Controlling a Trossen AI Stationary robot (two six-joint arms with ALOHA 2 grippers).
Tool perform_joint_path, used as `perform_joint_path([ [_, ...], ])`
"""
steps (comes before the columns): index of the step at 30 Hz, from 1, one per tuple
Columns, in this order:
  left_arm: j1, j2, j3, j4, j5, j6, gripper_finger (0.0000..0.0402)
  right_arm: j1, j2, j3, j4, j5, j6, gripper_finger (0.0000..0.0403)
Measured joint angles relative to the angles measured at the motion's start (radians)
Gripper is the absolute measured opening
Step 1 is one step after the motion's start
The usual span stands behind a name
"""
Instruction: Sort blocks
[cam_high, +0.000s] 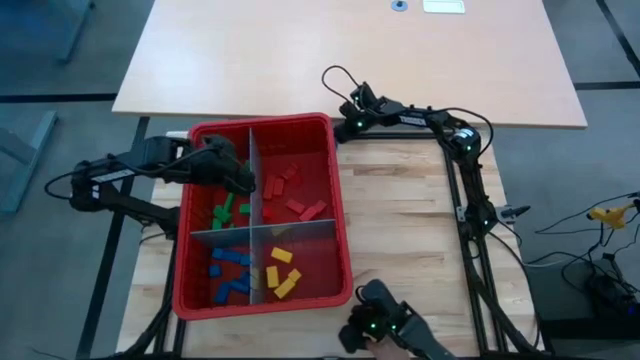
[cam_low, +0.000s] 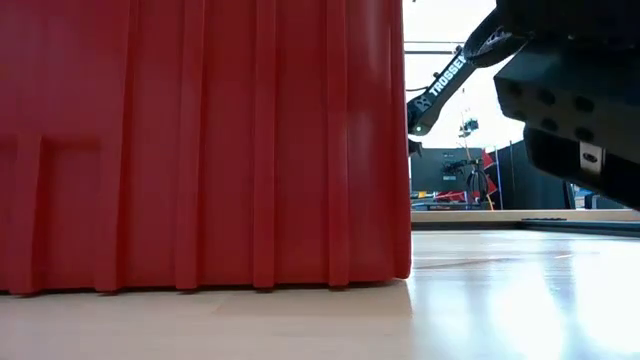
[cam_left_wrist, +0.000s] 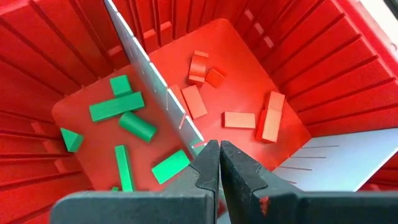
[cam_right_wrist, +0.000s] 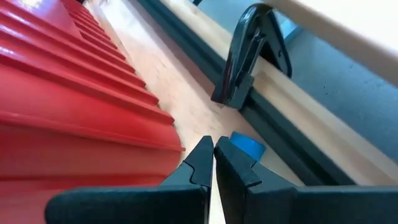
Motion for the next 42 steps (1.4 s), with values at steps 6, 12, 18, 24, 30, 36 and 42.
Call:
perform_joint_path([
  [6, -0.005, 0.008, 0.000, 0.001, 0.000, 0.001, 0.0000, 0.018, 0.029, 0.011, -0.003, 0.005, -0.007, 0.0000],
  [12, -0.030, 0.008, 0.000, 0.006, 0.001, -0.009, 0.0000, 0.028, 0.053, 0.019, -0.045, 0.056, -0.020, 0.0000],
  [18, -0.047, 0.008, 0.000, 0.007, 0.000, -0.022, 0.0000, 0.021, 0.054, 0.036, -0.152, 0.131, -0.037, 0.0000],
  [24, -0.047, 0.008, 0.000, 0.008, -0.001, -0.020, 0.0000, 0.001, 0.047, 0.050, -0.350, 0.166, -0.098, 0.0000],
  [30, -0.053, 0.008, 0.000, 0.011, -0.009, -0.007, 0.0000, -0.018, 0.002, 0.043, -0.479, 0.174, -0.153, 0.0000],
  [36, -0.053, 0.008, 0.000, 0.015, -0.013, 0.003, 0.0000, -0.022, -0.087, 0.045, -0.366, 0.170, -0.231, 0.0000],
  [42, -0.055, 0.008, 0.000, 0.017, -0.013, 0.003, 0.0000, -0.022, -0.094, 0.044, -0.299, 0.166, -0.297, 0.0001],
])
